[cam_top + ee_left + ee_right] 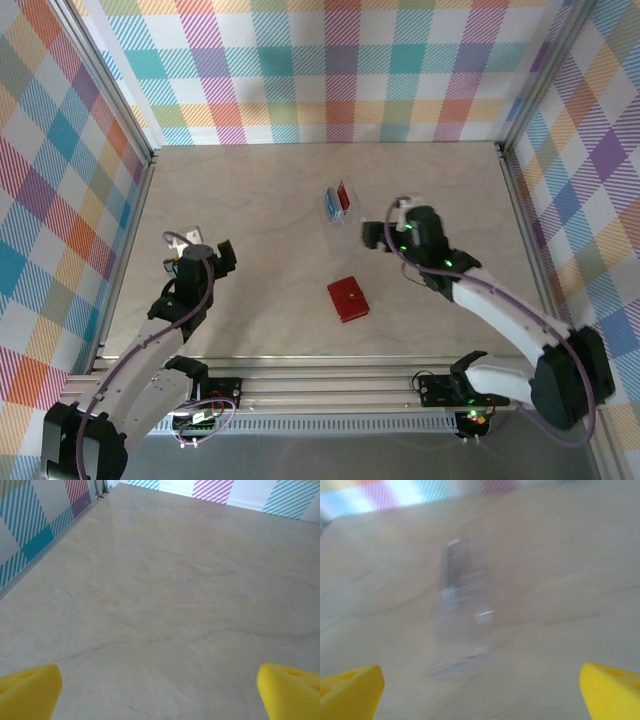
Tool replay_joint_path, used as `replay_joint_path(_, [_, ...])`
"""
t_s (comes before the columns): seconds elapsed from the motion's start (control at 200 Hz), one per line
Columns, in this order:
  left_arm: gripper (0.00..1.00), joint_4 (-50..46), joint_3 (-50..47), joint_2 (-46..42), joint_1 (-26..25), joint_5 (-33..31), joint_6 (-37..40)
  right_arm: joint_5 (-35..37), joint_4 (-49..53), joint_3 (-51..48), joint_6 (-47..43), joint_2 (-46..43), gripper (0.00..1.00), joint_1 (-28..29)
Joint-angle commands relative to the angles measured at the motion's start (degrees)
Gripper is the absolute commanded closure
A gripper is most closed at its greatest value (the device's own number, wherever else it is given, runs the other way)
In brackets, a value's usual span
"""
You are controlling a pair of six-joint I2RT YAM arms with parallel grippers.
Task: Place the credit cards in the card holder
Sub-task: Reset both arms
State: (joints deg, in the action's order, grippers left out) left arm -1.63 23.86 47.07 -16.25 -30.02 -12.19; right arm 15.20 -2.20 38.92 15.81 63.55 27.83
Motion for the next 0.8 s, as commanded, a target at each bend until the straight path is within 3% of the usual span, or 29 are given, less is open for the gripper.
replay_joint_path(0.0, [0.0, 13.6, -4.5, 0.6, 2.9, -2.2, 5.6, 10.0, -21.2, -13.2, -16.9, -3.3, 0.0, -3.3])
replay_joint_path(0.06, [0.0, 16.8, -6.2, 1.7, 5.3, -0.6, 6.0, 10.9, -23.0, -15.7, -17.5, -3.2, 0.0, -6.7])
replay_joint_path(0.165, [0.0, 25.9, -9.1, 6.0, 8.9, 2.9, 7.3, 5.9, -24.0, -16.7, -15.7, 0.9, 0.0, -14.1])
replay_joint_path(0.34, [0.0, 39.2, -10.2, 18.0, 12.0, 6.1, 7.7, 4.1, -43.8, -22.2, -16.9, 10.1, 0.0, -18.4])
replay_joint_path(0.445, [0.0, 48.0, -9.8, 25.0, 12.5, 9.0, 8.0, 0.7, -48.6, -22.9, -18.7, 12.2, 0.0, -19.6])
replay_joint_path(0.555, [0.0, 59.7, -8.0, 37.7, 12.8, 11.6, 8.0, -2.1, -57.6, -25.1, -13.7, 17.6, 0.0, -24.2])
replay_joint_path(0.61, [0.0, 51.9, -4.9, 37.7, 12.7, 16.1, 9.5, -6.5, -60.7, -25.3, -13.1, 20.6, 0.0, -25.8])
replay_joint_path(0.685, [0.0, 58.5, -4.0, 43.5, 12.2, 15.7, 10.9, -6.7, -60.7, -22.9, -13.5, 24.7, 0.0, -25.9])
replay_joint_path(0.725, [0.0, 47.9, -0.8, 41.4, 12.1, 15.7, 10.1, -7.7, -54.5, -20.8, -13.5, 23.9, 0.0, -26.0])
replay_joint_path(0.77, [0.0, 52.8, -1.8, 43.2, 11.5, 14.7, 10.9, -8.9, -50.7, -18.3, -14.0, 24.0, 0.0, -26.1])
replay_joint_path(0.795, [0.0, 50.9, -1.4, 42.4, 11.5, 14.7, 10.7, -9.5, -50.9, -17.7, -14.4, 25.0, 0.0, -26.1])
